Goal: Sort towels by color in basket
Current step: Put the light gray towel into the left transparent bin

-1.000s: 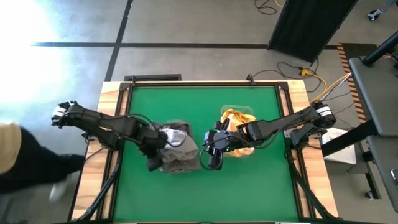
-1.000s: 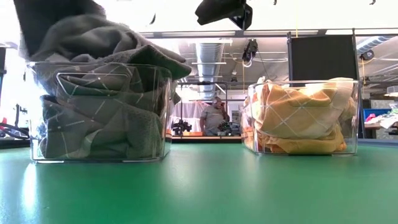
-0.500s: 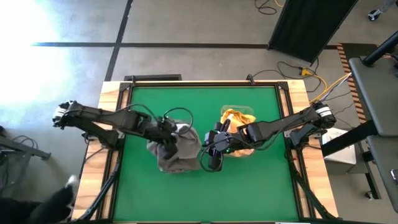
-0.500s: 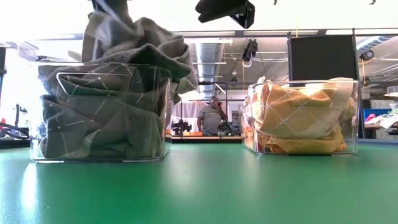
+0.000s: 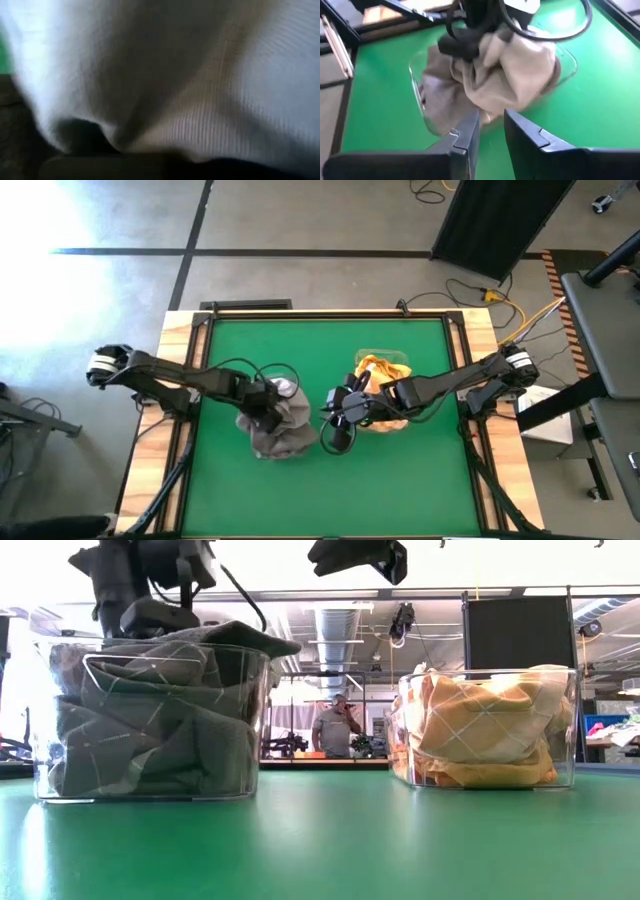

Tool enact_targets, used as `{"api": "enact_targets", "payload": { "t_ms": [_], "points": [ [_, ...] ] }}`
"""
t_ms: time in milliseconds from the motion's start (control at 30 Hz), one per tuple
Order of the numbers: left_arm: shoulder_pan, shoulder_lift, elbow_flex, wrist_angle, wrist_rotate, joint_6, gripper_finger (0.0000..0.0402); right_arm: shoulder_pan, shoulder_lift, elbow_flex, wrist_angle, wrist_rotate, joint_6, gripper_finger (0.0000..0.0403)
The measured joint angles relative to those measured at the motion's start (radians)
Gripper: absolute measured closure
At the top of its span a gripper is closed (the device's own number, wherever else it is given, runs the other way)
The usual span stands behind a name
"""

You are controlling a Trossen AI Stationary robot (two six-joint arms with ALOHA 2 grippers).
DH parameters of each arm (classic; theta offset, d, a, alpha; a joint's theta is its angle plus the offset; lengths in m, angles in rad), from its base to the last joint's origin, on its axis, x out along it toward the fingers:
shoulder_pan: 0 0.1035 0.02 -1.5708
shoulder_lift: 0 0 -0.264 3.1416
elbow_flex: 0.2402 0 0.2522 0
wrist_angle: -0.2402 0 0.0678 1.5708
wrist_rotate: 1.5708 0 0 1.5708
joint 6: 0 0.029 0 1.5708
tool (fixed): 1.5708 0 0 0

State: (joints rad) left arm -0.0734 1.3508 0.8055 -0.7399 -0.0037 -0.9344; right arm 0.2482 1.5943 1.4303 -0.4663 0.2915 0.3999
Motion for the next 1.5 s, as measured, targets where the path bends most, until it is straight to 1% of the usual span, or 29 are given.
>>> {"api": "enact_targets", "payload": {
  "t_ms": [100, 233, 300, 500, 633, 733, 800, 900, 933, 1000, 1100, 1167, 1233, 1300, 1333, 1433, 1500],
  "points": [
    [0.0, -0.001, -0.043, 0.078, 0.001, -0.015, 0.0401, -0.002, 0.006, -0.001, 0.051, 0.0, -0.011, 0.0317],
    [0.0, -0.003, -0.035, 0.072, -0.013, -0.006, 0.0398, -0.004, 0.018, -0.001, 0.082, -0.001, -0.015, 0.0311],
    [0.0, -0.003, 0.003, 0.004, -0.01, 0.037, 0.0387, -0.004, 0.019, -0.001, 0.076, -0.002, -0.016, 0.0308],
    [-0.001, -0.003, 0.186, -0.325, -0.01, 0.221, 0.0332, -0.004, 0.014, -0.001, 0.074, -0.003, -0.048, 0.0311],
    [-0.001, -0.003, 0.291, -0.438, -0.011, 0.315, 0.0292, -0.004, 0.013, -0.001, 0.074, -0.003, -0.06, 0.0316],
    [-0.005, -0.004, 0.363, -0.487, 0.03, 0.394, 0.027, -0.004, 0.013, -0.001, 0.073, -0.003, -0.061, 0.0319],
    [-0.006, -0.004, 0.415, -0.539, 0.066, 0.426, 0.0261, -0.004, 0.013, -0.001, 0.072, -0.003, -0.063, 0.0318],
    [-0.005, -0.005, 0.495, -0.641, 0.078, 0.424, 0.0258, -0.004, 0.011, -0.001, 0.058, -0.003, -0.063, 0.0312],
    [-0.005, -0.005, 0.52, -0.657, 0.08, 0.421, 0.0258, -0.004, 0.011, -0.001, 0.049, -0.003, -0.062, 0.031],
    [-0.005, -0.01, 0.564, -0.633, 0.075, 0.423, 0.0263, -0.004, 0.01, -0.001, 0.037, -0.003, -0.061, 0.0306],
    [-0.005, -0.014, 0.604, -0.473, 0.075, 0.445, 0.0282, -0.004, 0.01, -0.001, 0.024, -0.003, -0.061, 0.0303],
    [-0.005, -0.011, 0.605, -0.333, 0.064, 0.472, 0.0307, -0.004, 0.01, -0.001, 0.025, -0.003, -0.06, 0.0303],
    [-0.006, -0.006, 0.584, -0.189, 0.0, 0.484, 0.0346, -0.004, 0.01, -0.001, 0.024, -0.003, -0.06, 0.0307],
    [-0.005, 0.004, 0.555, -0.111, -0.072, 0.486, 0.0385, -0.004, 0.01, -0.001, 0.023, -0.003, -0.059, 0.0311],
    [-0.005, 0.011, 0.543, -0.103, -0.117, 0.479, 0.0392, -0.004, 0.01, -0.001, 0.022, -0.003, -0.057, 0.0314],
    [-0.005, 0.028, 0.494, -0.127, -0.232, 0.448, 0.0387, -0.002, 0.01, -0.001, 0.003, -0.003, -0.045, 0.032],
    [-0.004, 0.03, 0.451, -0.184, -0.267, 0.42, 0.0392, 0.0, 0.01, -0.001, -0.011, -0.003, -0.043, 0.0324]
  ]
}}
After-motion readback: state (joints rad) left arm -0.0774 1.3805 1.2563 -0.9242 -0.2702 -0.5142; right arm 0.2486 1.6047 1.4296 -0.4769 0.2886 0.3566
